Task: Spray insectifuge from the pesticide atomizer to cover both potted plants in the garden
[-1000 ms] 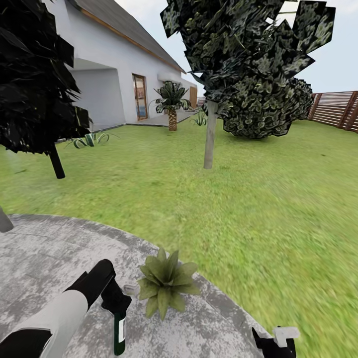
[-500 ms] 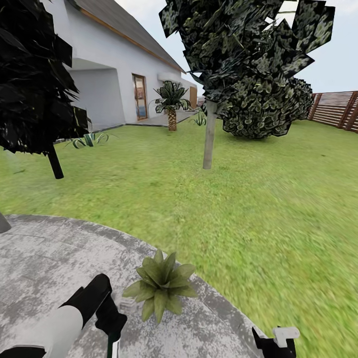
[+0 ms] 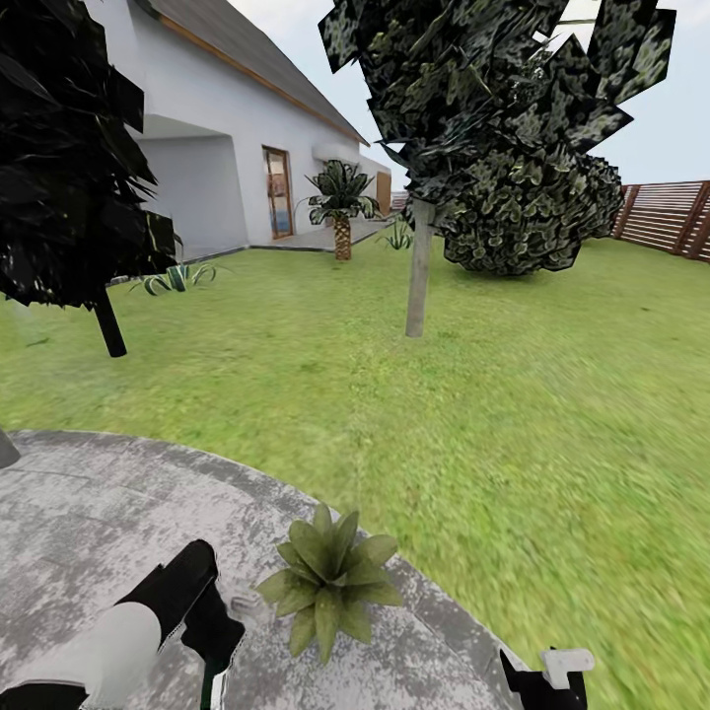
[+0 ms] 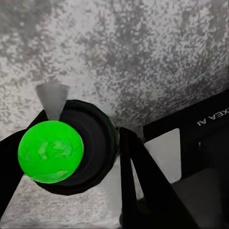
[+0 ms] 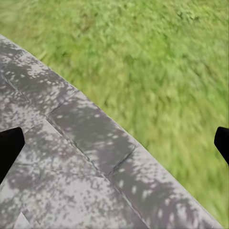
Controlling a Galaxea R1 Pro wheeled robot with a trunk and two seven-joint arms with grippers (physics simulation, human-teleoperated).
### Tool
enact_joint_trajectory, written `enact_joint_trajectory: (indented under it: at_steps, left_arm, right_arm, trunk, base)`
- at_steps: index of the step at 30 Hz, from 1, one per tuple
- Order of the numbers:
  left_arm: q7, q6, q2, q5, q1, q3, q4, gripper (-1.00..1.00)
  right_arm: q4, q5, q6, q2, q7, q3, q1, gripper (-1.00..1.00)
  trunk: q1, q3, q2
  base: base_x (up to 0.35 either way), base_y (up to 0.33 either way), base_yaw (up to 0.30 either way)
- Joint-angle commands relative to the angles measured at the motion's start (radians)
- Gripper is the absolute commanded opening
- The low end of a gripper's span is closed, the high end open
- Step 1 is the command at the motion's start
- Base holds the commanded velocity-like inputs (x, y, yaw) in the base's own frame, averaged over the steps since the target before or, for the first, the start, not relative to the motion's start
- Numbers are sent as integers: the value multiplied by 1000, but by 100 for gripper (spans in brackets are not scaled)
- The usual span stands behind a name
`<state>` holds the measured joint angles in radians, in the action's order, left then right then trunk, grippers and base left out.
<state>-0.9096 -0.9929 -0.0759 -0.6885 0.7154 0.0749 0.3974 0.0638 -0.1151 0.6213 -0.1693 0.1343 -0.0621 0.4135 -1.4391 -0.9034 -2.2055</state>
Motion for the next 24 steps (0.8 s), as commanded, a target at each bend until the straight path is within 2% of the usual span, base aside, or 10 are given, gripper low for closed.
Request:
enact_joint_trajectory:
  at_steps: [1, 4, 5, 8, 9, 10, 12, 14, 19, 24]
  left_arm:
    - [-9, -3, -7, 0, 2, 7, 2, -100]
    - [-16, 16, -19, 1, 10, 86, 6, -100]
    - [-32, 18, -20, 1, 20, 133, 9, -100]
    - [-148, 21, -24, -1, 67, 285, 8, -100]
    - [-189, 22, -28, -2, 73, 320, 10, -100]
    - [-209, 23, -30, -2, 74, 335, 12, -100]
    - [-237, 25, -33, -2, 71, 358, 15, -100]
    - [-242, 40, -34, -3, 69, 363, 10, -100]
    - [-247, 55, -37, 1, 69, 352, 2, -100]
    - [-247, 54, -36, 5, 71, 350, 14, -100]
  right_arm:
    - [-1, -10, 3, 0, 5, -6, 1, 100]
    - [-1, -9, 3, 0, 5, -6, 1, 100]
    - [-1, -9, 3, 0, 5, -7, 1, 100]
    - [-1, -9, 3, 0, 5, -7, 1, 100]
    - [-1, -9, 3, 0, 5, -7, 1, 100]
    - [-1, -9, 3, 0, 5, -7, 1, 100]
    - [-1, -9, 3, 1, 5, -7, 1, 100]
    - [-1, -9, 3, 2, 5, -7, 1, 100]
    - [-2, -5, 3, 1, 8, -7, 1, 100]
    - [-2, -4, 3, 1, 10, -8, 1, 100]
  trunk:
    - [0, -1, 0]
    - [0, -1, 0]
    - [0, -1, 0]
    - [0, -1, 0]
    - [0, -1, 0]
    - [0, -1, 0]
    - [0, -1, 0]
    - [0, -1, 0]
    - [0, -1, 0]
    - [0, -1, 0]
  base:
    - [3, 3, 0]
    - [0, 0, 0]
    - [0, 0, 0]
    - [0, 0, 0]
    - [0, 0, 0]
    - [0, 0, 0]
    - [0, 0, 0]
    - [0, 0, 0]
    - [1, 13, 0]
    - [73, 228, 0]
